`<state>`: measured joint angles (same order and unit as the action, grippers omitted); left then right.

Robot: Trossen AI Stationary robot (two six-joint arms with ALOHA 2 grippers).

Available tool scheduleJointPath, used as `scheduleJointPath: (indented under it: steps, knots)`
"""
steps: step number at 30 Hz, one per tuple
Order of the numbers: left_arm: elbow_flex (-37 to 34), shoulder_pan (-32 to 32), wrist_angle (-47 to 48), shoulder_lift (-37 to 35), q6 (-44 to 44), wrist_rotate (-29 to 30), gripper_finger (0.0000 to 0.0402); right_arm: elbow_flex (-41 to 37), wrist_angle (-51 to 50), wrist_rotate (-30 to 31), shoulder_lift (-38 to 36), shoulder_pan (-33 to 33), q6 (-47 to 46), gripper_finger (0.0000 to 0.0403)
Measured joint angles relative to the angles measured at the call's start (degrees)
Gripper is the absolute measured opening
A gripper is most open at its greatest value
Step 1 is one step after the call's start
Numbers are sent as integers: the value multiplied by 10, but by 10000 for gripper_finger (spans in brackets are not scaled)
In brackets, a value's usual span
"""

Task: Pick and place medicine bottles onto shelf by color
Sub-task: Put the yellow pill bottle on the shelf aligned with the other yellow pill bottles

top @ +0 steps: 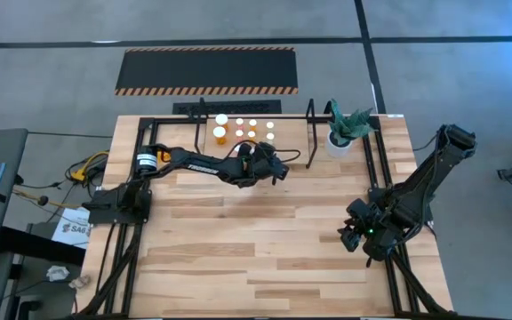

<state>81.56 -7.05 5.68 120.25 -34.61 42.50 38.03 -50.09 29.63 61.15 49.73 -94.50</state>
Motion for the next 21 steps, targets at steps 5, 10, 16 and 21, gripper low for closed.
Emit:
scheduleJointPath:
  steps: [5,10,16,21]
  knots:
    - [0,-2,-2,0,-8,0,108,0,0,0,0,0,0,225]
    - [0,-3,-2,0,-10,0,108,0,0,0,0,0,0,225]
    - [0,-5,-1,0,-14,-4,108,0,0,0,0,0,0,225]
    - [0,-5,-1,0,-16,-5,108,0,0,0,0,0,0,225]
